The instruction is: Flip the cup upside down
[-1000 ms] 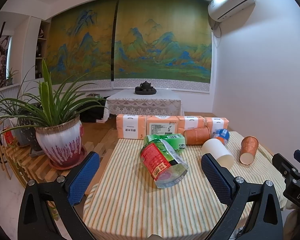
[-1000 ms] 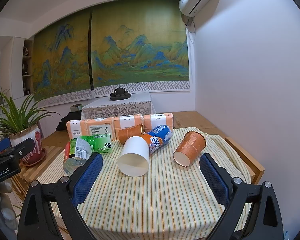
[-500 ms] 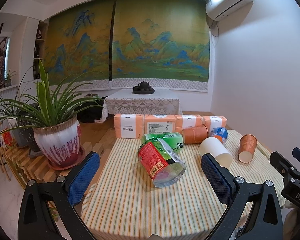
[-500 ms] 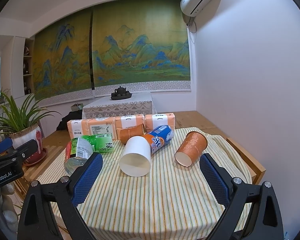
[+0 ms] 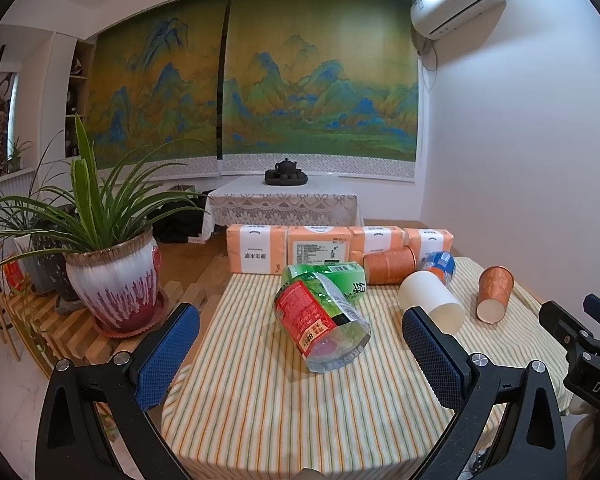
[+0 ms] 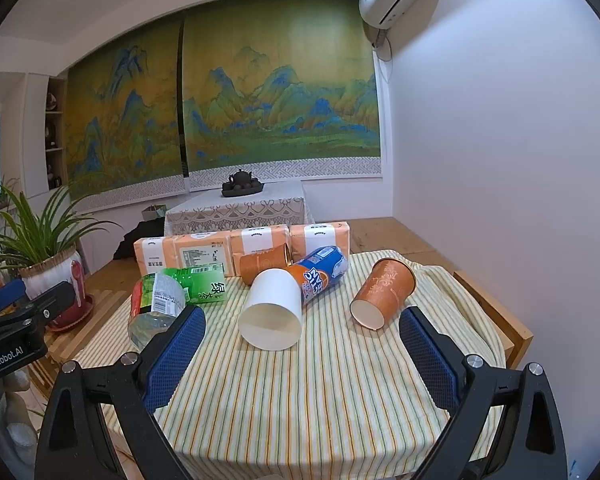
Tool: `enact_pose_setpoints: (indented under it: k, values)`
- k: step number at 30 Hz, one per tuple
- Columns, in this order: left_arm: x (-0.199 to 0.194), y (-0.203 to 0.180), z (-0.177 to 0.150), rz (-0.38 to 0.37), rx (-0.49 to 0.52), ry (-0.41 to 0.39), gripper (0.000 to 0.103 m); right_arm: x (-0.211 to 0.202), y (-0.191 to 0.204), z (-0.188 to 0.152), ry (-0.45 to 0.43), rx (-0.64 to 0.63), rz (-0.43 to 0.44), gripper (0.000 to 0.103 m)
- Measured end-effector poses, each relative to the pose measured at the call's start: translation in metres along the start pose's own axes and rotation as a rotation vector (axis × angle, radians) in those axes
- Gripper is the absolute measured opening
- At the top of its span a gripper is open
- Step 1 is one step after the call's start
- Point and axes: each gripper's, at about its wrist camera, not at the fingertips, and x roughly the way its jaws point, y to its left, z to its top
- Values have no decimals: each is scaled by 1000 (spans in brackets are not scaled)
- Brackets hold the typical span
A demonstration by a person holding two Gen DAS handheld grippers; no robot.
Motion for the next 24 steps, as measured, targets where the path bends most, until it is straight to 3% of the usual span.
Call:
enact_pose_setpoints:
  k: [24]
  values:
    - [14,0,-3,-5,-2,32,103,10,-5,-2,27,16,-5,96]
